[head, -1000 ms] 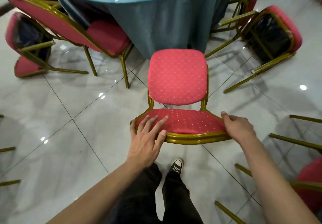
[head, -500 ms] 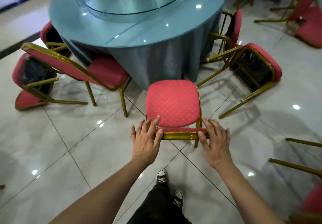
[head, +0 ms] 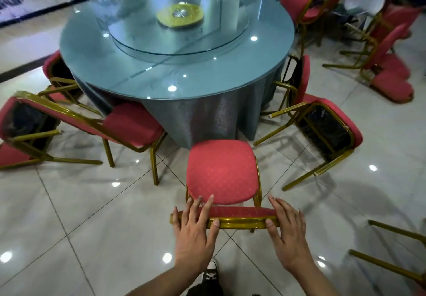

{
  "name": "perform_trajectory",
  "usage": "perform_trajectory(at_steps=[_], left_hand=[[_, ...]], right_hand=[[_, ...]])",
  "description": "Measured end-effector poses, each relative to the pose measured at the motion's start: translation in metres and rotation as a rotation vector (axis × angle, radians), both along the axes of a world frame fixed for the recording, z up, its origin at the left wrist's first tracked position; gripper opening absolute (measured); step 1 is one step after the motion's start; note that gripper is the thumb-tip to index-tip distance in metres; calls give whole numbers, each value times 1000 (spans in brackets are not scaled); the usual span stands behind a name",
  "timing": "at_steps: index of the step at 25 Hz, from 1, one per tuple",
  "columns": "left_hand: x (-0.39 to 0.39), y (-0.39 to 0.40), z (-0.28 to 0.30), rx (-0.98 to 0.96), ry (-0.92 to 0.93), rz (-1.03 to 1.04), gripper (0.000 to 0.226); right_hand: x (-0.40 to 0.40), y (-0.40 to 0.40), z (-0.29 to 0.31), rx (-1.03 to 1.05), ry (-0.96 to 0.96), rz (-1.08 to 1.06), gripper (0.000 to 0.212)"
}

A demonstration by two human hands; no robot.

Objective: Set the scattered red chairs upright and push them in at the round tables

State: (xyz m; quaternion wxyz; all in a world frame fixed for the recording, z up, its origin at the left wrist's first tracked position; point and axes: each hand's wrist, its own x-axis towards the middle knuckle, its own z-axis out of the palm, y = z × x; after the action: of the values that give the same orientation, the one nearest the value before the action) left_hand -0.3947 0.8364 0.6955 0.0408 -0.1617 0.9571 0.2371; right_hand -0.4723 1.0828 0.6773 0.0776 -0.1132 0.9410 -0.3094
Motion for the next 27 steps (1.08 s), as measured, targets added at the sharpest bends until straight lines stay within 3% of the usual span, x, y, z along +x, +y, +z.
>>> perform_trajectory(at_steps=[5, 17, 27], left_hand=[[-12, -10, -5, 29, 60, 24, 60], [-131, -49, -8, 47, 113, 181, 61], [-208, -93, -6, 19, 126, 215, 64]], right_hand=[[-15, -10, 4, 12, -34, 17, 61], [-162, -52, 17, 82, -175, 234, 74], [-238, -100, 18, 81, -154, 268, 76]])
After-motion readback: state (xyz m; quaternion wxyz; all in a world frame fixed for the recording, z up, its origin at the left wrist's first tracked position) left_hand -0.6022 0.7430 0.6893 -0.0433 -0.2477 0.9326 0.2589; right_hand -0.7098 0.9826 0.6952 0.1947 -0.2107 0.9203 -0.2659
